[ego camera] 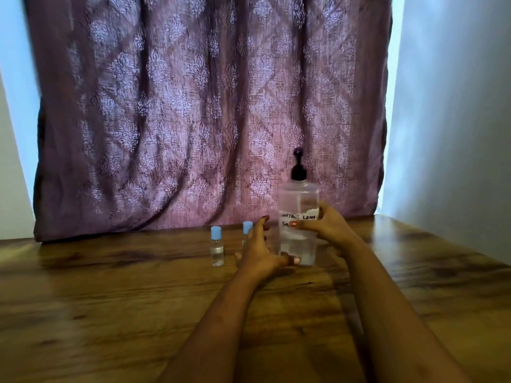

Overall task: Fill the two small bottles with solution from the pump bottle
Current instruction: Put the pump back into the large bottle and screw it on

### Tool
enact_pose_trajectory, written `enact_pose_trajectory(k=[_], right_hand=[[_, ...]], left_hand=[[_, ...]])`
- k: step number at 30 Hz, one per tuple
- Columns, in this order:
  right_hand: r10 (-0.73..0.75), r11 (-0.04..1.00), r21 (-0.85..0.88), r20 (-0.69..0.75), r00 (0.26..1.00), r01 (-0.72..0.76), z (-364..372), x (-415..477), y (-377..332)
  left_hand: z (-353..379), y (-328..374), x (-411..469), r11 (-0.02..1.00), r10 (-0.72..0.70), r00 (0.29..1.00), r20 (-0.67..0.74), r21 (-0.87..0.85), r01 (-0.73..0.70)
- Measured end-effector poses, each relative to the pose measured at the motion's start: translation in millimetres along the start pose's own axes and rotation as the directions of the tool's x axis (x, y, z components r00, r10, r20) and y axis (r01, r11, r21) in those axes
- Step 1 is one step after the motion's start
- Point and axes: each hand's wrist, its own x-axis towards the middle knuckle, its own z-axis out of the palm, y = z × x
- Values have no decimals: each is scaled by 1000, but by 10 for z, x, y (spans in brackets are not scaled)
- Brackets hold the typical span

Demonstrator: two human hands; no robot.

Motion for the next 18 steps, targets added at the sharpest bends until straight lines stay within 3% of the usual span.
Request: enact_pose_trajectory(k=[3, 5, 14, 18], right_hand=[[-19, 1000, -8, -294, 956, 18, -51, 54, 82], [-43, 997, -73, -381, 924, 17, -71, 57, 127], [-63, 983, -181, -372, 926, -6, -81, 105, 244], [-56, 990, -139, -375, 925, 4, -85, 102, 248]], left_hand=[[-30, -36, 26, 998, 5, 997, -75, 61, -1], [-43, -79, 59, 992, 20, 994, -106, 126, -7], [-30, -179, 119, 974, 32, 986, -162, 226, 6], [-29, -171, 105, 952, 63, 983, -172, 307, -8]])
